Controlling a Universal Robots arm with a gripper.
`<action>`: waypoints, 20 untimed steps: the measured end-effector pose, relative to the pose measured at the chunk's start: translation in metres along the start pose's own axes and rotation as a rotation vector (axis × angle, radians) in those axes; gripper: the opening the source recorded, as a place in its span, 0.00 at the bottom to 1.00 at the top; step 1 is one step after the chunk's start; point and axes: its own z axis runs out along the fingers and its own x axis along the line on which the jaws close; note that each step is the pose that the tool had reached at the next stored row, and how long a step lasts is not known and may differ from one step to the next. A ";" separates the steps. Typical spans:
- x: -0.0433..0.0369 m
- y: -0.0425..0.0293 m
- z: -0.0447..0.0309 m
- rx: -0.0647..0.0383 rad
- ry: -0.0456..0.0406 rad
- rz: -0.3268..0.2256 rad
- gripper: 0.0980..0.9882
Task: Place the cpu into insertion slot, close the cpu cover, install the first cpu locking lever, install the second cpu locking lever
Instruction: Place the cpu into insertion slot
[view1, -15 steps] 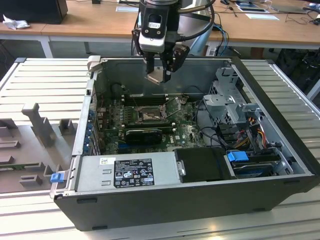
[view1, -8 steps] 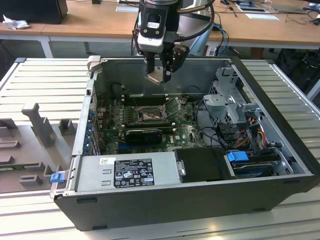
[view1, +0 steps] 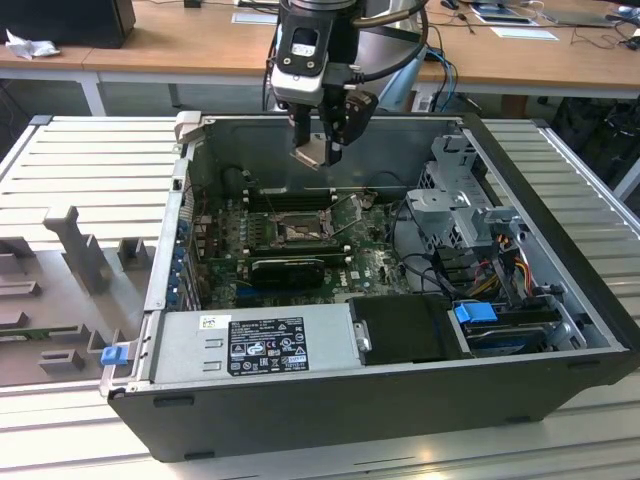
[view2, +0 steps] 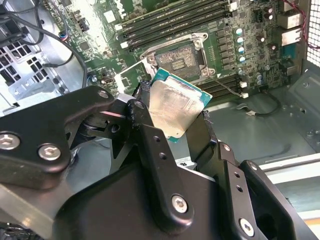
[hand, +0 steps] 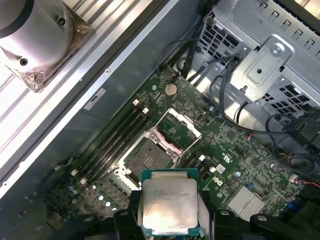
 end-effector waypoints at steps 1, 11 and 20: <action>0.0000 0.0000 0.0000 0.000 -0.0003 0.004 0.49; 0.0000 0.0000 0.0001 -0.001 -0.0049 0.056 0.49; 0.0000 0.0000 0.0002 -0.002 -0.0100 0.113 0.49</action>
